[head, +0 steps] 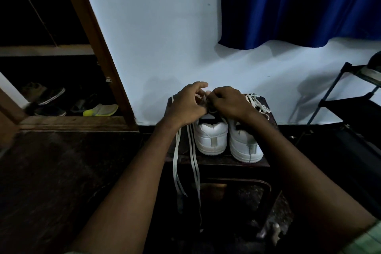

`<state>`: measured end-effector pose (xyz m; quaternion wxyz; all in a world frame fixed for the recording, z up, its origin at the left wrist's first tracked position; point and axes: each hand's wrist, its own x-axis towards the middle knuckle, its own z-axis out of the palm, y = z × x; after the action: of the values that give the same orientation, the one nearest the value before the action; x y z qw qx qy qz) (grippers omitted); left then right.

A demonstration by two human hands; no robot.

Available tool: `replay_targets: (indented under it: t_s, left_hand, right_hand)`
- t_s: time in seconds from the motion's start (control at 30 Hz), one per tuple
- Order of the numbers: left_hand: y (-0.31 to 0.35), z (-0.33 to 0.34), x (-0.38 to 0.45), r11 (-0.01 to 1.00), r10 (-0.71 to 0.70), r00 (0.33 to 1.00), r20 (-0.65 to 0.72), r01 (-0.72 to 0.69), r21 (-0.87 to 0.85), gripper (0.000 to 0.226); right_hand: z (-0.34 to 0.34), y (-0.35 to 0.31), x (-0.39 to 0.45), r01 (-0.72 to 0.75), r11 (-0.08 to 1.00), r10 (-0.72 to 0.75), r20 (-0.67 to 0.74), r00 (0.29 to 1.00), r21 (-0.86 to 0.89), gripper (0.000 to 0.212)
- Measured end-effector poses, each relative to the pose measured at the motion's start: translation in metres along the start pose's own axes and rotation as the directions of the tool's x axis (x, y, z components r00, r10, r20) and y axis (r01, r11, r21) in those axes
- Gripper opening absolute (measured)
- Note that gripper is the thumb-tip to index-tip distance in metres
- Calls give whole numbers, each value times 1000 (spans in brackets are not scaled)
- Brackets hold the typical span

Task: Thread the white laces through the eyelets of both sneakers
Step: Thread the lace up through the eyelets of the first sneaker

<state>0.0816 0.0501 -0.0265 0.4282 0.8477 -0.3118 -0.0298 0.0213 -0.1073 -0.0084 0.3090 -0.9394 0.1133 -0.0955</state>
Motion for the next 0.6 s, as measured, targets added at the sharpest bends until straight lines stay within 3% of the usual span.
replay_targets:
  t_s: [0.07, 0.23, 0.4, 0.6]
  left_hand:
    - [3, -1, 0, 1000, -9, 1000, -23, 9, -12, 57]
    - [7, -3, -3, 997, 67, 993, -94, -70, -30, 30]
    - [0, -7, 0, 990, 143, 974, -175, -141, 25, 5]
    - [5, -3, 5, 998, 70, 958, -279, -67, 18, 6]
  right_hand:
    - [-1, 0, 2, -22, 999, 21, 17, 1000, 39, 46]
    - [-3, 3, 7, -49, 988, 44, 35, 998, 149, 42]
    - [-9, 9, 7, 13, 959, -38, 85, 996, 283, 26]
    - [-13, 15, 4, 56, 933, -93, 89, 992, 355, 9]
